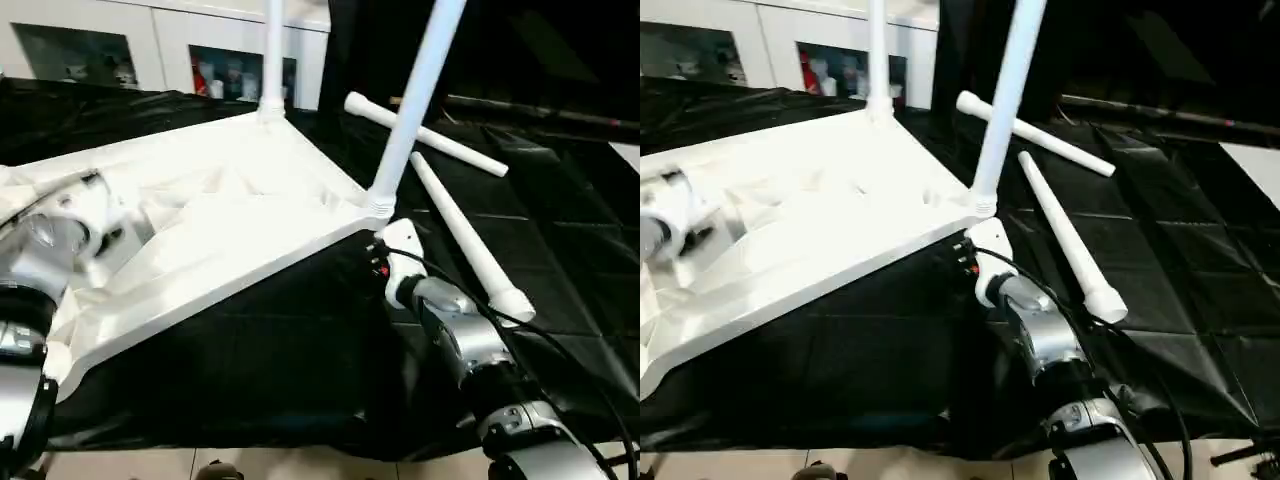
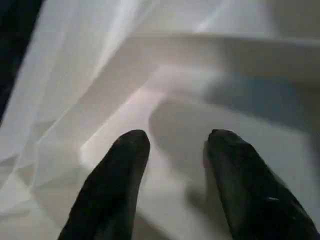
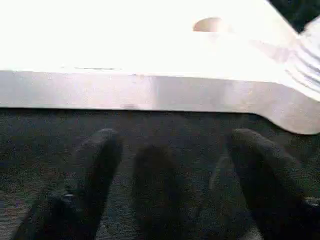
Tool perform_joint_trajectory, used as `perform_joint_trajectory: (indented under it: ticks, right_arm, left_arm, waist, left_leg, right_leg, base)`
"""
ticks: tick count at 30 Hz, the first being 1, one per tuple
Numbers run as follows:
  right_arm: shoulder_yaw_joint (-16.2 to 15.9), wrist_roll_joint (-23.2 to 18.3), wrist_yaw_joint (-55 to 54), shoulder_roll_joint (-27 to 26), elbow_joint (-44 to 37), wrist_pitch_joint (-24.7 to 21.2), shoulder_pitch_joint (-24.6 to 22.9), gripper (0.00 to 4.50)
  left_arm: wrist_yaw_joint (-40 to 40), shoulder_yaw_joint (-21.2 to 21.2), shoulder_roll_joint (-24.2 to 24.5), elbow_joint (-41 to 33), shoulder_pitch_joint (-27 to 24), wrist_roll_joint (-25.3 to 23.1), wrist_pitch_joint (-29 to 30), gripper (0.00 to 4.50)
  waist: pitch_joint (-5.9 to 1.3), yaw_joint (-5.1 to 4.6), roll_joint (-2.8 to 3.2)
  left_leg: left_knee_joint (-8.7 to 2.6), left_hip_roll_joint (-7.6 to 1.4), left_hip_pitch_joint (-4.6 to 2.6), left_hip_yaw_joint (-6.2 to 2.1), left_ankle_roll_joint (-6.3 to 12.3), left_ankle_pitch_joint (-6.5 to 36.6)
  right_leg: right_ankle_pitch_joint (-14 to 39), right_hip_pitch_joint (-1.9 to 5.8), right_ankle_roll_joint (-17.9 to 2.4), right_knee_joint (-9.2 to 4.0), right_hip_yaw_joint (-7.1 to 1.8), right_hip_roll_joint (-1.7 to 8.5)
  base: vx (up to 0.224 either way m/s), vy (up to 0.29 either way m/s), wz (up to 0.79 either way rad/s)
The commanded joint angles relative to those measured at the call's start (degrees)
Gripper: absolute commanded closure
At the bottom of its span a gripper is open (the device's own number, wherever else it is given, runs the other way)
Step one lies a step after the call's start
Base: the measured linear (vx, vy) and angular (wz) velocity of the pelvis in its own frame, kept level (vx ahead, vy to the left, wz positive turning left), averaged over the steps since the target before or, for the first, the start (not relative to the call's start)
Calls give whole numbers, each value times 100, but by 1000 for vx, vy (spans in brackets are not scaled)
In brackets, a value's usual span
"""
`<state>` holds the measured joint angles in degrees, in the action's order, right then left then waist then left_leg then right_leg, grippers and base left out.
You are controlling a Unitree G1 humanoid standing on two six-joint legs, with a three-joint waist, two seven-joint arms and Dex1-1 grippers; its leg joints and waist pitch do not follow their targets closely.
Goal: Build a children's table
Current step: Rotate table base
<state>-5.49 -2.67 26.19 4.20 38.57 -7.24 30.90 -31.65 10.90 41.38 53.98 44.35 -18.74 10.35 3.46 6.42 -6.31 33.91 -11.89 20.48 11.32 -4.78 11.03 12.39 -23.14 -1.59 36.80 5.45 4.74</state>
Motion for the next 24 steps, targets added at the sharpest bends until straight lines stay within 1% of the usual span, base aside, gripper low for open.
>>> perform_joint_trajectory:
  ticks: [1,2,3,4,5,6,7,8,9,10,11,12,13,14,15,16,18,19,20,21,22,23,24]
  right_arm:
    - [-19,-3,47,25,80,-7,67,111]
    - [-56,47,65,5,175,-18,116,128]
    - [-70,57,64,0,217,-21,136,139]
    - [-85,69,62,-5,266,-32,159,139]
    - [-98,80,62,-6,303,-39,174,153]
    - [-125,112,61,-6,360,-37,196,153]
    - [-141,139,63,-6,413,-32,219,169]
    - [-142,140,63,-6,415,-32,219,181]
    - [-146,168,63,-16,550,-7,264,187]
    - [-145,195,40,-24,671,17,307,187]
    - [-135,204,31,-31,766,39,344,198]
    - [-121,203,25,-38,845,49,379,212]
    - [-120,203,23,-39,852,50,383,224]
    - [-106,201,8,-43,912,60,418,229]
    - [-93,194,-1,-45,1038,96,502,229]
    - [-92,195,-3,-44,1089,115,537,241]
    - [-92,195,-4,-45,1116,125,557,264]
    - [-91,197,-4,-44,1157,140,593,269]
    - [-90,198,-4,-45,1170,145,603,275]
    - [-85,198,-2,-47,1210,159,643,286]
    - [-78,197,1,-50,1280,192,690,297]
    - [-84,203,12,-52,1317,219,720,306]
    - [-109,211,60,-68,1374,271,774,306]
  left_arm:
    - [-415,159,-91,-142,-133,61,20,248]
    - [-807,242,-83,-351,-256,109,78,257]
    - [-927,269,-73,-449,-302,126,116,265]
    - [-1059,293,-63,-548,-348,158,145,265]
    - [-1160,311,-55,-631,-384,189,172,275]
    - [-1364,356,-32,-801,-453,248,196,275]
    - [-1539,395,-9,-947,-507,297,224,290]
    - [-1543,396,-9,-950,-508,298,225,300]
    - [-2055,516,89,-1435,-689,437,378,307]
    - [-2548,631,193,-1854,-865,589,393,307]
    - [-2960,704,274,-2211,-1013,733,492,308]
    - [-3291,769,347,-2542,-1139,869,626,319]
    - [-3322,776,355,-2575,-1151,887,633,333]
    - [-3571,825,414,-2850,-1252,1031,695,344]
    - [-3974,861,477,-3406,-1432,1296,832,344]
    - [-4105,862,485,-3624,-1497,1408,905,349]
    - [-4172,856,486,-3744,-1532,1468,959,362]
    - [-4279,888,489,-3967,-1599,1575,979,375]
    - [-4312,896,490,-4032,-1619,1606,981,384]
    - [-4339,914,385,-4194,-1642,1731,1040,390]
    - [-4382,903,320,-4382,-1683,1815,1148,394]
    - [-4349,911,218,-4437,-1672,1820,1196,402]
    - [-4274,991,-58,-4449,-1594,1766,1189,402]
  waist:
    - [-364,-19,178]
    - [-357,-21,180]
    - [-348,-30,177]
    - [-351,-22,187]
    - [-352,-26,185]
    - [-351,-20,188]
    - [-345,-27,187]
    - [-349,-26,189]
    - [-355,-20,187]
    - [-345,-32,185]
    - [-357,-36,193]
    - [-351,-41,190]
    - [-347,-51,193]
    - [-349,-33,204]
    - [-356,-31,199]
    - [-344,-50,187]
    - [-336,-54,194]
    - [-333,-64,191]
    - [-335,-65,189]
    - [-333,-79,182]
    - [-343,-95,187]
    - [-341,-103,140]
    - [-343,-112,148]
  left_leg:
    - [-433,-232,-116,-117,-241,734]
    - [-440,-235,-115,-120,-251,771]
    - [-450,-242,-108,-128,-275,809]
    - [-448,-245,-128,-122,-292,844]
    - [-450,-237,-127,-125,-314,876]
    - [-453,-243,-135,-123,-322,870]
    - [-455,-235,-128,-115,-327,884]
    - [-453,-234,-128,-123,-334,876]
    - [-456,-248,-141,-123,-351,868]
    - [-461,-239,-122,-119,-344,885]
    - [-462,-258,-128,-126,-356,876]
    - [-460,-243,-127,-108,-352,826]
    - [-456,-232,-122,-97,-349,749]
    - [-453,-235,-143,-93,-364,740]
    - [-454,-232,-138,-90,-357,734]
    - [-463,-223,-120,-90,-345,737]
    - [-462,-214,-116,-87,-369,800]
    - [-466,-209,-116,-88,-391,903]
    - [-469,-215,-108,-100,-398,934]
    - [-466,-210,-106,-99,-392,966]
    - [-463,-215,-104,-102,-405,948]
    - [-456,-211,-100,-94,-379,898]
    - [-452,-211,-95,-90,-372,856]
  right_leg:
    - [148,295,-1139,-371,-409,490]
    - [208,291,-1127,-378,-408,487]
    - [336,296,-1120,-389,-409,500]
    - [388,281,-1119,-398,-410,501]
    - [432,281,-1108,-397,-413,493]
    - [435,277,-1112,-399,-413,497]
    - [414,275,-1111,-399,-414,480]
    - [415,279,-1112,-390,-412,487]
    - [415,277,-1127,-384,-414,505]
    - [473,281,-1135,-396,-415,490]
    - [471,287,-1177,-380,-420,518]
    - [428,282,-1194,-380,-420,496]
    - [296,282,-1211,-366,-417,464]
    - [247,269,-1225,-356,-416,473]
    - [167,280,-1253,-344,-415,473]
    - [210,291,-1244,-351,-412,453]
    - [316,293,-1213,-361,-417,446]
    - [469,288,-1164,-374,-419,441]
    - [539,302,-1149,-381,-421,459]
    - [632,294,-1106,-395,-424,451]
    - [632,302,-1118,-384,-425,455]
    - [627,301,-1111,-393,-422,440]
    - [595,303,-1122,-383,-427,440]
  base:
    - [0,0,0]
    - [0,0,0]
    - [0,0,0]
    - [0,0,0]
    - [0,0,0]
    - [0,0,0]
    - [0,0,0]
    - [0,0,0]
    - [0,0,0]
    - [0,0,0]
    - [0,0,0]
    - [0,0,0]
    - [0,0,0]
    - [0,0,0]
    - [0,0,0]
    - [0,0,0]
    - [0,0,0]
    - [0,0,0]
    - [0,0,0]
    - [0,0,0]
    - [0,0,0]
    - [0,0,0]
    - [0,0,0]
